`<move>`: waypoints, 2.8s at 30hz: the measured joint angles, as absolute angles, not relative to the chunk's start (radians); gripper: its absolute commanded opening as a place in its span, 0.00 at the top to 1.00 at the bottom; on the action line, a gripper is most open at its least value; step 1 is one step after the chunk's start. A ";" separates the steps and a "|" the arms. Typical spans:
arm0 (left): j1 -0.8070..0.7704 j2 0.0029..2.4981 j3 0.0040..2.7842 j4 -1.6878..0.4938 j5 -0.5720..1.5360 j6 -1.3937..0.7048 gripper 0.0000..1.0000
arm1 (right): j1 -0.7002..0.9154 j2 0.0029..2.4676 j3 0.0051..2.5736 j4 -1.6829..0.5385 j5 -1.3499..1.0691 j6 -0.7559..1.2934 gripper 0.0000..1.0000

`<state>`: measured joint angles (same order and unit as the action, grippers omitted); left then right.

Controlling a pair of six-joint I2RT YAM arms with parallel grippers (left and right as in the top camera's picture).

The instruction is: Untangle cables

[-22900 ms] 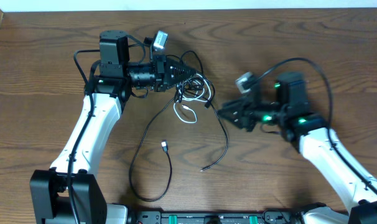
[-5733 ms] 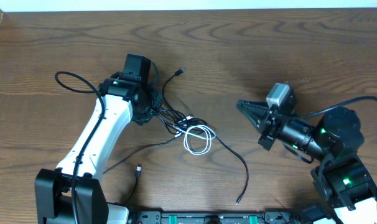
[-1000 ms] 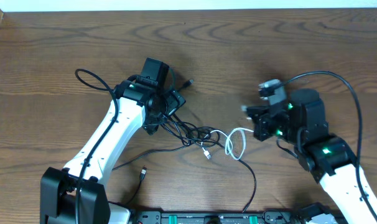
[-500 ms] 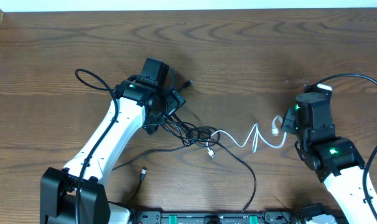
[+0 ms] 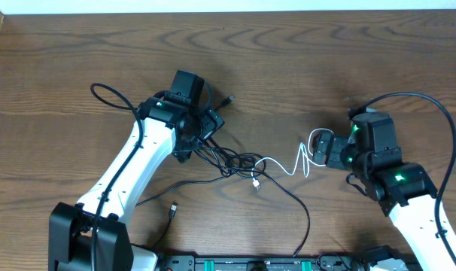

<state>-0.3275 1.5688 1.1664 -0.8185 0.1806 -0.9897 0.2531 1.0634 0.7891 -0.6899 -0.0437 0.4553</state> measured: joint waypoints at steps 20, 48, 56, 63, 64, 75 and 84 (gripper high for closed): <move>-0.327 1.569 1.166 -0.826 0.181 -0.990 0.06 | 0.361 1.299 0.747 -0.472 -0.007 0.288 0.01; -0.327 1.569 1.166 -0.826 0.142 -0.990 0.05 | 0.097 1.504 0.756 -0.414 -0.503 0.009 0.01; -0.327 1.569 1.166 -0.826 0.142 -0.990 0.05 | 0.067 1.482 0.756 -0.413 -0.636 0.091 0.01; -0.327 1.569 1.166 -0.826 0.138 -0.990 0.06 | 0.062 1.480 0.756 -0.414 -0.739 0.143 0.01; -0.327 1.569 1.166 -0.826 0.135 -0.990 0.06 | 0.062 1.480 0.756 -0.417 -0.748 0.150 0.01; -0.327 1.569 1.166 -0.826 0.131 -0.990 0.06 | 0.158 1.478 0.756 -0.453 -0.623 0.288 0.01; -0.327 1.569 1.166 -0.826 0.128 -0.990 0.05 | 0.332 1.472 0.756 -0.457 -0.389 0.451 0.04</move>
